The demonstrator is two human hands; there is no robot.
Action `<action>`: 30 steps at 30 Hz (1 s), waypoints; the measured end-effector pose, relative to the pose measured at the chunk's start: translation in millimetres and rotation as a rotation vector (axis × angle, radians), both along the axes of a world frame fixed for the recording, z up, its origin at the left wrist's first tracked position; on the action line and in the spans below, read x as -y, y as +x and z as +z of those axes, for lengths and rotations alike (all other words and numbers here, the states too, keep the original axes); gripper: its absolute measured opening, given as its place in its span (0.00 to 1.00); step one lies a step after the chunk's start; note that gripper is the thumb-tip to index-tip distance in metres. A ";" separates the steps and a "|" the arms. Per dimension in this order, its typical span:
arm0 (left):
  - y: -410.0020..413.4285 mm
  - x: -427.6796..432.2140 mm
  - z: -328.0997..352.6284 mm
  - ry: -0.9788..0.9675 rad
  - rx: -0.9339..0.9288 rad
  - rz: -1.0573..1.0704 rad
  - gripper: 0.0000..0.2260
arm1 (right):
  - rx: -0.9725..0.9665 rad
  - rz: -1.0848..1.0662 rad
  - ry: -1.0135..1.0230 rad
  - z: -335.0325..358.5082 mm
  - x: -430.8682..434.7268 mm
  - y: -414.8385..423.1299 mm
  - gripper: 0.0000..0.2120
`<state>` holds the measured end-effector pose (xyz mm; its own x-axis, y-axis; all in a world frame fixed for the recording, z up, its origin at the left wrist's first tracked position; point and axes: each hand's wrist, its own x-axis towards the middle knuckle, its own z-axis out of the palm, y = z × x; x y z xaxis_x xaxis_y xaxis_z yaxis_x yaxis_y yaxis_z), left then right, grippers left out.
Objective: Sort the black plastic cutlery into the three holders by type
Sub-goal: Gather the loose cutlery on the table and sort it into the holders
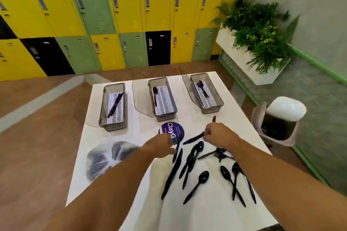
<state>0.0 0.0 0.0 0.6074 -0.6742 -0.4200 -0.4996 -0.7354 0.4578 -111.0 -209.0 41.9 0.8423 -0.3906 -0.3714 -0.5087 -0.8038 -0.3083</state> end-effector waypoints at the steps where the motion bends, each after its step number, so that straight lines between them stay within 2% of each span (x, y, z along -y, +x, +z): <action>1: -5.6 0.7 -6.1 0.053 -0.025 -0.002 0.17 | -0.022 -0.009 0.007 -7.7 0.7 -1.2 0.09; 5: -23.3 2.9 -41.5 0.197 -0.042 0.029 0.21 | -0.114 -0.048 0.061 -46.9 -1.5 -2.9 0.09; 10: -32.4 7.0 -59.1 0.292 0.002 0.044 0.24 | -0.088 -0.102 0.072 -78.5 -9.4 1.7 0.12; 15: -31.1 12.4 -66.9 0.263 -0.026 0.117 0.23 | -0.119 -0.160 0.043 -93.6 -16.1 7.7 0.15; 19: -28.5 12.2 -70.4 0.248 -0.071 0.156 0.18 | -0.138 -0.246 0.066 -97.3 -18.9 12.1 0.08; 24: -21.5 10.0 -65.1 0.253 -0.138 0.140 0.13 | -0.120 -0.342 0.138 -92.1 -14.4 19.2 0.06; 30: -13.9 6.3 -61.7 0.269 -0.151 0.094 0.13 | -0.009 -0.466 0.294 -87.9 7.0 29.6 0.08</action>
